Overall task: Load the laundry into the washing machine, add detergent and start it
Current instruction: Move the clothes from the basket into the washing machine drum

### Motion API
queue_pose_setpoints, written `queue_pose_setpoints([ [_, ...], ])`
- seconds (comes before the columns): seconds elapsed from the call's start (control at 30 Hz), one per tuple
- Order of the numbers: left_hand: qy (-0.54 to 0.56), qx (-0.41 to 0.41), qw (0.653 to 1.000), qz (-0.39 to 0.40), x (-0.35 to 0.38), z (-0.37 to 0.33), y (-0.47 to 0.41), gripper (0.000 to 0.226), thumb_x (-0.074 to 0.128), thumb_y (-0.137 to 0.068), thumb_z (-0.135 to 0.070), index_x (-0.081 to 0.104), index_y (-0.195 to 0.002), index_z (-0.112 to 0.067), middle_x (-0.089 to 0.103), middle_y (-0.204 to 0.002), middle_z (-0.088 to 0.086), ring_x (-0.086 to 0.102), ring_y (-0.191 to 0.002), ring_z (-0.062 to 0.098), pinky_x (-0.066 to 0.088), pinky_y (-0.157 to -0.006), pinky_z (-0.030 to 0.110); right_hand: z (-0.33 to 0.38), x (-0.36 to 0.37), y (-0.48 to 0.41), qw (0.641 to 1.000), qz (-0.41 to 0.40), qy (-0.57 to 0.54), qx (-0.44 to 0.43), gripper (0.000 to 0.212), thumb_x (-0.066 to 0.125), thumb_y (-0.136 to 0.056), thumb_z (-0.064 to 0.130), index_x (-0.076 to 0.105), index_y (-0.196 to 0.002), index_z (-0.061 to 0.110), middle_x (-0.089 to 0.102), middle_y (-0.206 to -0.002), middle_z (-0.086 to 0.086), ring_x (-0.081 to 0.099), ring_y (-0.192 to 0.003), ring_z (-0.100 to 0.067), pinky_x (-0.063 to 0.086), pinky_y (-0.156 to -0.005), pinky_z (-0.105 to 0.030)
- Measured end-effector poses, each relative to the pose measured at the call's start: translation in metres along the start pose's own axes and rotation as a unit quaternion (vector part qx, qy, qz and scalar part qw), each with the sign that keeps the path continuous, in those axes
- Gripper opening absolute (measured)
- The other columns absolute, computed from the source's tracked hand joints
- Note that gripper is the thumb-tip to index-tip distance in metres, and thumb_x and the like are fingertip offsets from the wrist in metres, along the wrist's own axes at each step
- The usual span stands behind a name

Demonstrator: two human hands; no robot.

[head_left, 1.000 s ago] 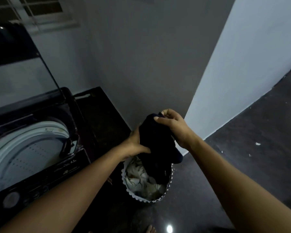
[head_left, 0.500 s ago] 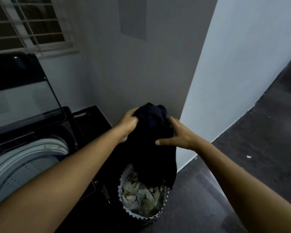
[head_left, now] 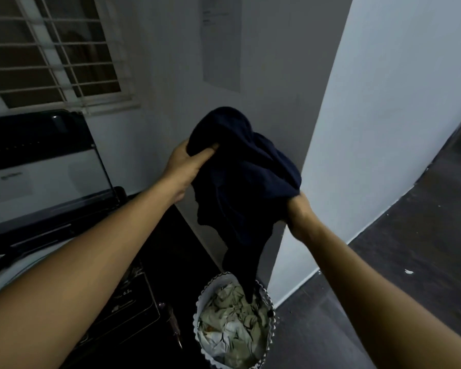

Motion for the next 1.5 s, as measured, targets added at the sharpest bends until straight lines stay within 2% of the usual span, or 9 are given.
queue_pose_setpoints([
  [0.23,-0.106,-0.131,0.984,0.064,-0.017,0.084,0.013,0.046,0.071,-0.09,-0.031,0.059,-0.134,-0.021,0.068,-0.124,0.002,0.066,-0.109,0.018,0.051,-0.101,0.038,0.044,0.023,-0.01,0.983,0.084,-0.155,0.045,0.038,0.042,-0.103,0.019,0.059,-0.137,0.012,0.068,-0.127,-0.014,0.067,-0.115,-0.031,0.056,-0.096,-0.042],
  [0.4,-0.17,-0.163,0.966,0.107,-0.001,0.109,0.029,0.045,0.061,-0.09,0.003,0.057,-0.133,-0.01,0.066,-0.123,0.007,0.063,-0.11,0.019,0.049,-0.08,0.018,0.048,0.039,-0.007,0.988,0.095,-0.114,0.053,0.039,0.041,-0.102,0.015,0.059,-0.136,0.008,0.065,-0.129,-0.02,0.065,-0.116,-0.034,0.055,-0.097,-0.041],
  [0.6,-0.165,-0.142,0.953,0.209,0.024,0.111,0.034,0.093,0.089,-0.072,-0.029,0.037,-0.148,-0.027,0.056,-0.137,-0.012,0.055,-0.121,0.001,0.045,-0.1,0.015,0.068,0.052,0.005,0.976,0.17,-0.137,-0.01,0.038,0.037,-0.104,0.014,0.059,-0.135,0.006,0.061,-0.136,-0.019,0.059,-0.126,-0.035,0.048,-0.108,-0.043],
  [0.67,-0.143,-0.129,0.96,0.203,0.039,0.103,0.03,0.077,0.086,-0.075,-0.028,0.045,-0.14,-0.029,0.059,-0.132,-0.011,0.06,-0.107,-0.004,0.048,-0.086,0.008,0.077,0.058,0.009,0.97,0.191,-0.146,-0.025,0.038,0.037,-0.104,0.015,0.059,-0.134,0.007,0.062,-0.135,-0.019,0.061,-0.123,-0.033,0.049,-0.107,-0.043],
  [0.97,0.095,-0.171,0.981,0.009,0.028,0.063,-0.002,0.035,0.057,-0.098,-0.016,0.059,-0.133,-0.014,0.073,-0.103,0.006,0.07,-0.085,0.02,0.056,-0.061,0.028,0.051,0.016,-0.01,0.965,0.104,0.213,-0.113,0.02,0.068,-0.088,0.014,0.068,-0.107,0.017,0.076,-0.094,0.004,0.072,-0.092,-0.017,0.059,-0.075,-0.031],
  [1.13,0.205,-0.095,0.973,0.038,-0.012,-0.001,-0.018,0.034,0.047,-0.101,-0.005,0.061,-0.131,-0.011,0.072,-0.114,0.012,0.07,-0.099,0.025,0.058,-0.078,0.038,-0.013,0.026,-0.018,0.93,0.158,0.331,0.01,0.103,0.091,-0.054,0.058,0.043,-0.142,0.033,0.06,-0.131,0.009,0.062,-0.117,-0.015,0.053,-0.102,-0.04],
  [1.23,0.22,-0.068,0.973,0.033,-0.039,-0.036,-0.017,0.034,0.047,-0.101,-0.005,0.061,-0.131,-0.01,0.07,-0.118,0.014,0.068,-0.102,0.028,0.058,-0.079,0.039,-0.035,0.07,-0.018,0.913,0.206,0.352,0.004,0.122,0.093,-0.048,0.064,0.033,-0.15,0.034,0.052,-0.142,0.01,0.055,-0.127,-0.014,0.048,-0.109,-0.038],
  [1.4,0.262,-0.052,0.963,-0.031,-0.12,-0.075,-0.006,0.033,0.048,-0.102,-0.012,0.059,-0.133,-0.01,0.069,-0.122,0.014,0.067,-0.106,0.029,0.06,-0.076,0.039,-0.025,0.165,-0.012,0.957,0.213,0.192,0.045,0.041,0.06,-0.097,0.019,0.053,-0.137,0.013,0.068,-0.117,-0.01,0.067,-0.101,-0.026,0.058,-0.085,-0.046],
  [1.5,0.269,-0.041,0.959,-0.073,-0.187,-0.076,0.007,0.027,0.049,-0.102,-0.019,0.066,-0.123,-0.013,0.073,-0.112,0.01,0.068,-0.104,0.027,0.059,-0.082,0.04,0.003,0.221,-0.005,0.976,0.196,0.084,0.048,0.034,0.042,-0.098,0.011,0.059,-0.127,0.013,0.069,-0.104,-0.01,0.066,-0.085,-0.024,0.054,-0.064,-0.036],
])
Point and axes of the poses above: each hand's wrist, its own y-axis away from the middle knuckle, its own x-axis out of the palm, z = x × y, the point moved 5 cm from there along -y, towards the middle knuckle
